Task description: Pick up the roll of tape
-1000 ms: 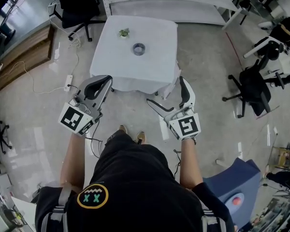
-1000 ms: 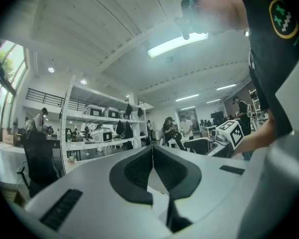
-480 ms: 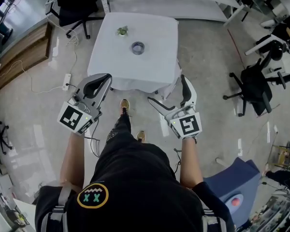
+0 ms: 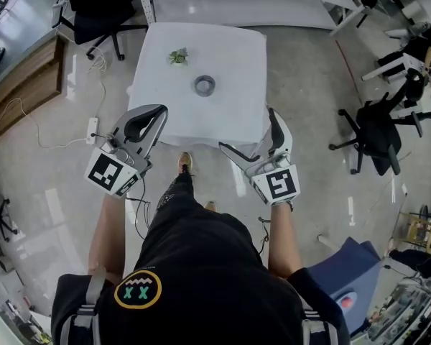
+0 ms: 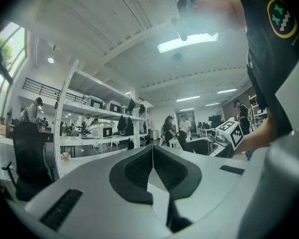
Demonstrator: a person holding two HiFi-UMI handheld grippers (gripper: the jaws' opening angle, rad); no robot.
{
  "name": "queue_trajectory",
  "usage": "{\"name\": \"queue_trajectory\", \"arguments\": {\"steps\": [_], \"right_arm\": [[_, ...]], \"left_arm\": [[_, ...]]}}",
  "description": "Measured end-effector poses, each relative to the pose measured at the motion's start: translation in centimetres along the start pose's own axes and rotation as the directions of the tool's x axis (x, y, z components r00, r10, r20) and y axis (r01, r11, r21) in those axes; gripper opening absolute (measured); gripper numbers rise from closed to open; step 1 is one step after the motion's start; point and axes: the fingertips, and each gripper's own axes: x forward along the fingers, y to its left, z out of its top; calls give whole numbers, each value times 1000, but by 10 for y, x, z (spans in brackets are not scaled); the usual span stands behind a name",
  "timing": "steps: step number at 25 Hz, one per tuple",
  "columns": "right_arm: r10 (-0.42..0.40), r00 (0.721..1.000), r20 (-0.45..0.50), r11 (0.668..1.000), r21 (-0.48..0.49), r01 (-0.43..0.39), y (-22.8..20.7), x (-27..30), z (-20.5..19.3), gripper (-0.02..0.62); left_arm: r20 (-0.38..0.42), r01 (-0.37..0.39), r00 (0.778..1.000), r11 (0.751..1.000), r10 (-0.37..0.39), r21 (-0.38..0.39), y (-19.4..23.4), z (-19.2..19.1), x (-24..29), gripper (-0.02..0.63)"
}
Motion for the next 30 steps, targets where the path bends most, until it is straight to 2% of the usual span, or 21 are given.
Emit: {"name": "queue_trajectory", "arguments": {"steps": [11, 16, 19, 21, 24, 26, 30], "right_arm": [[-19, 998, -52, 1000, -17, 18, -41, 120, 13, 598], [-34, 997, -74, 999, -30, 31, -54, 148, 12, 598], [-9, 998, -67, 999, -49, 6, -60, 159, 10, 598], [12, 994, -108, 998, -68, -19, -66, 165, -2, 598], [68, 976, -206, 992, -94, -89, -70, 177, -30, 598], [111, 954, -277, 978, -139, -155, -69, 186, -49, 598], [175, 895, -410, 922, -250, -295, -67, 205, -89, 598]], "left_arm": [[14, 64, 998, 998, -64, -17, 117, -15, 52, 20], [17, 87, 996, 996, -87, -25, 148, -22, 71, 20], [13, 82, 997, 996, -81, -31, 155, -27, 84, 20], [6, 75, 997, 997, -75, -25, 157, -30, 94, 20], [-1, 50, 999, 998, -50, -25, 160, -32, 104, 20], [-7, 38, 999, 999, -38, -24, 160, -31, 108, 20], [-22, 19, 1000, 1000, -19, -9, 156, -28, 116, 20]]}}
